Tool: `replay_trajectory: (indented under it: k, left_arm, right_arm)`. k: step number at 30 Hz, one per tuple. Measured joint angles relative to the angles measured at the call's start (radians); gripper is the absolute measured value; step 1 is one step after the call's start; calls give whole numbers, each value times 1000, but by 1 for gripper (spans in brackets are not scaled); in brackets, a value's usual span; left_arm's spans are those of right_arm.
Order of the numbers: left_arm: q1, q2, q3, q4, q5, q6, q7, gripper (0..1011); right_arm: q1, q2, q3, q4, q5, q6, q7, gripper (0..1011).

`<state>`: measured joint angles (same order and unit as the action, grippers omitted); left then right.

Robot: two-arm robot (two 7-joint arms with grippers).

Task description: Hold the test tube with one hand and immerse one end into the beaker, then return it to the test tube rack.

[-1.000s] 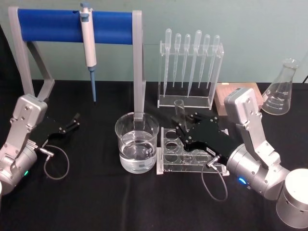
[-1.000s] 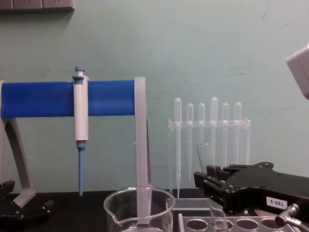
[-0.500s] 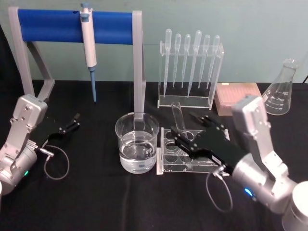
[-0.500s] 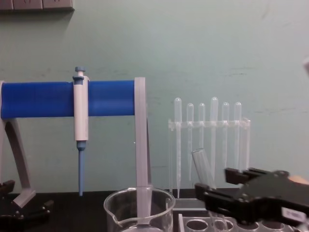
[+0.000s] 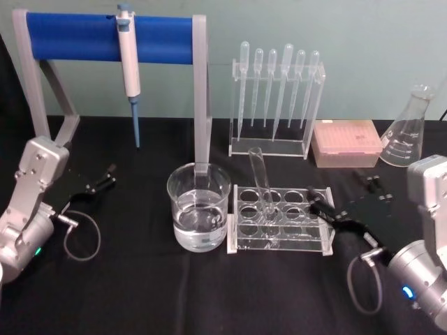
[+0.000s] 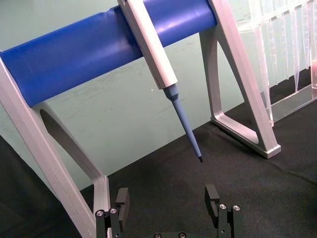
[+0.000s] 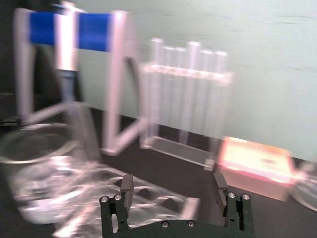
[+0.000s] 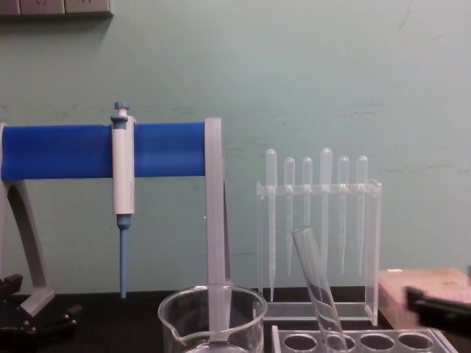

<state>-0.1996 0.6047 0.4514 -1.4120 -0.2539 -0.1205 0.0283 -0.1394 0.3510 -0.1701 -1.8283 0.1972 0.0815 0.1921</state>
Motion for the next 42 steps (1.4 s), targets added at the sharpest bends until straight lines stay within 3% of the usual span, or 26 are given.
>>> replay_trajectory:
  k: [1, 5, 12, 16, 42]
  left_arm:
    - [0, 0, 0, 0, 0, 0, 0, 1000]
    - [0, 0, 0, 0, 0, 0, 0, 1000]
    - [0, 0, 0, 0, 0, 0, 0, 1000]
    - [0, 0, 0, 0, 0, 0, 0, 1000]
    - [0, 0, 0, 0, 0, 0, 0, 1000]
  right_arm:
    - [14, -9, 28, 32, -11, 0, -26, 1000]
    - [39, -28, 60, 85, -48, -13, -80, 1000]
    - [53, -55, 64, 153, -167, -53, -175, 1002]
    - [50, -62, 67, 174, -194, -47, -189, 1000]
    - [48, -62, 66, 174, -195, -44, -187, 1000]
